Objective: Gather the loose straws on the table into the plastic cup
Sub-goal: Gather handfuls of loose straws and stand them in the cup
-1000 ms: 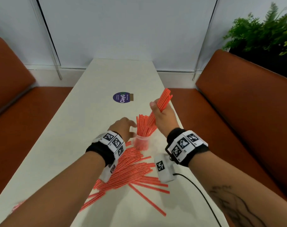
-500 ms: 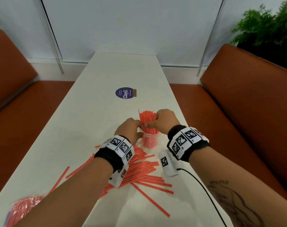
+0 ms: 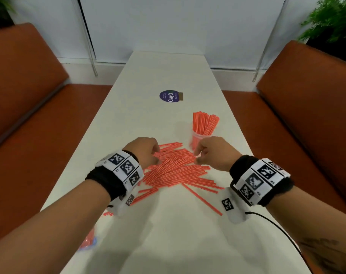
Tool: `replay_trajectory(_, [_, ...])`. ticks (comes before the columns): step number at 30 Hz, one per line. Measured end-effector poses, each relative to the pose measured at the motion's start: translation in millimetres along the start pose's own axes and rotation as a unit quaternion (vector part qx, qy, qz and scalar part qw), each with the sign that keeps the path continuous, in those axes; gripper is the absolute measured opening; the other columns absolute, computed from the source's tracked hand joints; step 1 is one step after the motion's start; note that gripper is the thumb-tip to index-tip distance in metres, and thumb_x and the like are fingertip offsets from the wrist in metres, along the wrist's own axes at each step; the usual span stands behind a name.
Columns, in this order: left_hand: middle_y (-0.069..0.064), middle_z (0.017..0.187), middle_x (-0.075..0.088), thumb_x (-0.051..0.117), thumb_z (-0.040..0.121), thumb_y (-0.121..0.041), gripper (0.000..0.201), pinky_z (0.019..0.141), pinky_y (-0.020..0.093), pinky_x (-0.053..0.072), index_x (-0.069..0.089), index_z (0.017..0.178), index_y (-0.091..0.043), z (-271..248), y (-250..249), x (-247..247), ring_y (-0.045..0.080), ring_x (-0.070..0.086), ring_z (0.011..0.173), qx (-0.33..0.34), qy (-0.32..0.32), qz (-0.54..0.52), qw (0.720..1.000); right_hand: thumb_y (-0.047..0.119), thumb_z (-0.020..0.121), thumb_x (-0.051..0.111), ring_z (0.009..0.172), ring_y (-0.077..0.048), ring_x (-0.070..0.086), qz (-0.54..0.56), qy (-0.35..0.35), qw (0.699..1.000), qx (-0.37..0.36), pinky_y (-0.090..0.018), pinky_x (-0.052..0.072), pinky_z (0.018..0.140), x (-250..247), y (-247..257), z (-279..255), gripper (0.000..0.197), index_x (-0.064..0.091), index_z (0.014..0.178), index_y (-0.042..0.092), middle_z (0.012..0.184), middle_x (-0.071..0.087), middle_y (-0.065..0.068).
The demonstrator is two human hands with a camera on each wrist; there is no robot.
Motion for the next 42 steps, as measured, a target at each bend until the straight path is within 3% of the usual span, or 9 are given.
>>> replay_trajectory(3, [0.003, 0.12, 0.06, 0.068, 0.08, -0.027, 0.038, 0.094, 0.032, 0.045, 0.059, 0.115, -0.014, -21, 24, 14, 0.021, 0.056, 0.111, -0.028, 0.029, 0.063, 0.997, 0.019, 0.08, 0.069, 0.077, -0.013, 0.05, -0.038, 0.071, 0.995, -0.056, -0.019, 0.036, 0.061, 52, 30, -10, 0.02, 0.067, 0.098, 0.011, 0.075, 0.052, 0.011])
replay_trajectory(8, [0.007, 0.105, 0.066, 0.068, 0.077, -0.024, 0.027, 0.082, 0.032, 0.05, 0.064, 0.098, -0.007, -47, 66, 50, 0.025, 0.062, 0.095, -0.07, 0.096, 0.147, 0.982, 0.016, 0.086, 0.058, 0.108, -0.024, 0.056, -0.123, 0.127, 0.971, -0.162, -0.034, 0.046, 0.085, 127, 85, -17, 0.028, 0.064, 0.114, 0.016, 0.118, 0.062, -0.005])
replay_trajectory(14, [0.009, 0.126, 0.059, 0.05, 0.088, -0.009, 0.031, 0.098, 0.032, 0.045, 0.06, 0.117, -0.01, -56, 104, 27, 0.025, 0.055, 0.117, -0.148, -0.002, 0.08, 0.986, 0.008, 0.086, 0.056, 0.105, -0.027, 0.057, -0.154, 0.121, 0.953, -0.232, -0.035, 0.047, 0.08, 166, 130, -13, 0.024, 0.065, 0.108, 0.011, 0.116, 0.06, -0.008])
replay_trajectory(21, [0.006, 0.127, 0.058, 0.055, 0.089, -0.014, 0.03, 0.095, 0.031, 0.044, 0.057, 0.118, -0.012, -51, 142, 13, 0.023, 0.055, 0.117, -0.203, -0.029, 0.068, 0.976, 0.007, 0.09, 0.05, 0.086, -0.028, 0.059, -0.21, 0.176, 0.945, -0.176, -0.033, 0.044, 0.063, 183, 126, -4, 0.017, 0.061, 0.103, 0.003, 0.096, 0.06, -0.011])
replay_trajectory(25, [0.006, 0.114, 0.064, 0.065, 0.082, -0.02, 0.031, 0.078, 0.027, 0.046, 0.06, 0.111, -0.009, -41, 145, 22, 0.023, 0.062, 0.104, -0.199, -0.008, 0.094, 0.975, 0.007, 0.092, 0.047, 0.108, -0.031, 0.054, -0.283, 0.195, 0.925, -0.164, -0.038, 0.047, 0.083, 183, 117, -6, 0.032, 0.048, 0.124, 0.003, 0.122, 0.052, -0.015])
replay_trajectory(28, [0.001, 0.08, 0.065, 0.074, 0.07, -0.021, 0.021, 0.061, 0.024, 0.044, 0.063, 0.086, -0.013, -31, 139, 28, 0.02, 0.063, 0.074, -0.176, -0.007, 0.125, 0.977, 0.005, 0.09, 0.047, 0.113, -0.031, 0.05, -0.339, 0.169, 0.912, -0.159, -0.041, 0.042, 0.092, 167, 111, -8, 0.036, 0.045, 0.125, 0.002, 0.124, 0.049, -0.016])
replay_trajectory(35, [-0.004, 0.065, 0.053, 0.084, 0.049, -0.051, 0.056, 0.059, 0.025, 0.045, 0.041, 0.067, -0.02, -24, 124, 41, 0.02, 0.057, 0.063, -0.158, 0.017, 0.163, 0.974, -0.006, 0.09, 0.035, 0.058, -0.01, 0.032, -0.102, 0.121, 0.987, -0.01, -0.021, 0.027, 0.051, 93, 47, 0, 0.017, 0.036, 0.095, 0.011, 0.069, 0.033, 0.003])
replay_trajectory(37, [-0.005, 0.056, 0.05, 0.083, 0.054, -0.043, 0.046, 0.055, 0.023, 0.042, 0.044, 0.061, -0.02, -20, 121, 44, 0.018, 0.056, 0.056, -0.155, 0.021, 0.151, 0.976, 0.0, 0.094, 0.035, 0.065, -0.014, 0.038, -0.07, 0.09, 0.993, 0.027, -0.021, 0.027, 0.053, 74, 25, -6, 0.014, 0.038, 0.086, 0.011, 0.071, 0.037, 0.003])
replay_trajectory(42, [-0.001, 0.054, 0.054, 0.054, 0.082, -0.041, 0.034, 0.06, 0.025, 0.043, 0.054, 0.061, -0.013, -5, 109, 47, 0.022, 0.058, 0.056, -0.143, -0.002, 0.085, 0.986, 0.018, 0.09, 0.056, 0.095, -0.025, 0.057, -0.065, 0.098, 0.992, 0.045, -0.025, 0.037, 0.076, 67, -4, -23, 0.025, 0.059, 0.109, 0.003, 0.104, 0.061, -0.006])
Point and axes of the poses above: each hand's wrist, its own z-axis towards the middle knuckle, its own x-axis out of the palm, y = z × x, the point moved 8 cm from there along z, towards the middle knuckle
